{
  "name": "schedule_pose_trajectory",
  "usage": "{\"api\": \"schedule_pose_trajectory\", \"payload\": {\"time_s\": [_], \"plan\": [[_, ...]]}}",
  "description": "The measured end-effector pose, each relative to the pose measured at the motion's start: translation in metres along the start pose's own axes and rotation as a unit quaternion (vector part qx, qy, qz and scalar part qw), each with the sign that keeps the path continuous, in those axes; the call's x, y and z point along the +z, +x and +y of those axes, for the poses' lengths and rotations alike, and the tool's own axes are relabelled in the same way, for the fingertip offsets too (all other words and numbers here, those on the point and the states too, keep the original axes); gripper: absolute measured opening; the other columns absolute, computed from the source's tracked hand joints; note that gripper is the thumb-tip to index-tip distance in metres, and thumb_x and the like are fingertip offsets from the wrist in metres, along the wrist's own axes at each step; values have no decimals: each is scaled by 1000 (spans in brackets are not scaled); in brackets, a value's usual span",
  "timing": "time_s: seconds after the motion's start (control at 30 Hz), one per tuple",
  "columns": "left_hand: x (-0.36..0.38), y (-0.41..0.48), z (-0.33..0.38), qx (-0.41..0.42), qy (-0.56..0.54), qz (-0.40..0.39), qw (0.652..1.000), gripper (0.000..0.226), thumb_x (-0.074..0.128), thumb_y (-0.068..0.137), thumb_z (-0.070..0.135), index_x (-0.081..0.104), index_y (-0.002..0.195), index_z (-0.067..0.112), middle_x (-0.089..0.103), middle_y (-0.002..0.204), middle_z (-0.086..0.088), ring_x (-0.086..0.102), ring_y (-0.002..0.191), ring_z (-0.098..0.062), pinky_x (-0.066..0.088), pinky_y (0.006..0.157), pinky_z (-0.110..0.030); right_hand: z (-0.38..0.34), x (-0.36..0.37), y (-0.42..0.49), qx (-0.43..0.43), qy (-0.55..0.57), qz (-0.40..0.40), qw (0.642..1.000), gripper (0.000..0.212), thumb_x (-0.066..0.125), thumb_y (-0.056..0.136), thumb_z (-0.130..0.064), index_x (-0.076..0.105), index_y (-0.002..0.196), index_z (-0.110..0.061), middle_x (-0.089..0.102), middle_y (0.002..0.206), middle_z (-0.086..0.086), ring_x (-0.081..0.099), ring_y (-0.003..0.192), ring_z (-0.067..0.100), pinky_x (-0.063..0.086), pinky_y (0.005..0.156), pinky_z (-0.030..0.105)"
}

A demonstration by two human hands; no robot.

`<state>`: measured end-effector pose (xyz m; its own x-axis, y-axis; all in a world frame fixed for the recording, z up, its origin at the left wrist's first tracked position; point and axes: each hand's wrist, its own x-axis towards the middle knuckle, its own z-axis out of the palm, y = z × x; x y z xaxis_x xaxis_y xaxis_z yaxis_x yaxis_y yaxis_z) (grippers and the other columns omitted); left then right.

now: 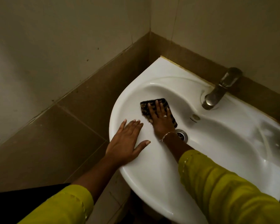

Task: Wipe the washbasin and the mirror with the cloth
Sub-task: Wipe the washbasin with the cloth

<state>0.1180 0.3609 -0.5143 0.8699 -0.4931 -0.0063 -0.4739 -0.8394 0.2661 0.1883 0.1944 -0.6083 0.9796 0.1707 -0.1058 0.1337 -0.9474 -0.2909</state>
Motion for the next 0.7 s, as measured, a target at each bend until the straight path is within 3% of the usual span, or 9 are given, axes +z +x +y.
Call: {"api": "schedule_pose_trajectory", "payload": {"time_s": [0.07,0.17,0.27,0.4,0.57,0.63,0.7], "plan": [[0,0,1,0,4,-1,1000,84,7,87,65,40,134,4,44,139,-15,35,133,-24,4,112,-34,-4,3,-12,64,17,-8,998,62,22,86,-30,14,146,-17,26,148,25,28,136,41,22,107,57],[2,-1,1,0,12,-7,1000,84,7,88,65,40,134,3,44,139,-16,36,133,-25,4,112,-35,-13,10,-35,110,10,-65,992,59,22,99,-33,-10,146,-21,-11,155,16,-6,144,30,1,114,48],[2,-1,2,0,19,-15,1000,84,7,87,65,40,134,4,45,138,-16,37,132,-25,3,112,-33,-27,5,-58,132,34,-109,985,58,20,100,-35,-15,145,-24,-19,155,9,-13,144,23,-2,115,45],[1,-1,2,-2,32,-25,999,80,11,90,61,49,127,1,54,130,-18,47,124,-29,7,109,-34,-39,-3,-91,75,64,-174,980,58,17,100,-39,-14,146,-21,-19,155,7,-14,144,21,-3,115,42],[3,-1,-1,2,45,-13,999,89,3,85,66,44,130,2,49,134,-18,40,129,-28,5,111,-35,-10,-10,-132,-65,32,-194,978,74,-18,83,-57,-14,145,-18,-15,156,6,-14,143,19,-2,115,39],[5,0,-2,1,48,-6,999,93,0,82,70,41,133,3,45,138,-17,36,133,-26,2,112,-34,12,-13,-141,-110,12,-209,972,79,-17,72,-68,-21,140,-30,-12,156,5,-16,140,16,-2,116,39],[6,0,-2,-1,51,-1,999,94,-1,82,70,42,133,3,45,138,-17,36,133,-26,0,111,-33,33,-16,-148,-135,-9,-222,966,62,-6,80,-66,-27,135,-46,2,156,10,-2,142,27,7,117,47]]}}
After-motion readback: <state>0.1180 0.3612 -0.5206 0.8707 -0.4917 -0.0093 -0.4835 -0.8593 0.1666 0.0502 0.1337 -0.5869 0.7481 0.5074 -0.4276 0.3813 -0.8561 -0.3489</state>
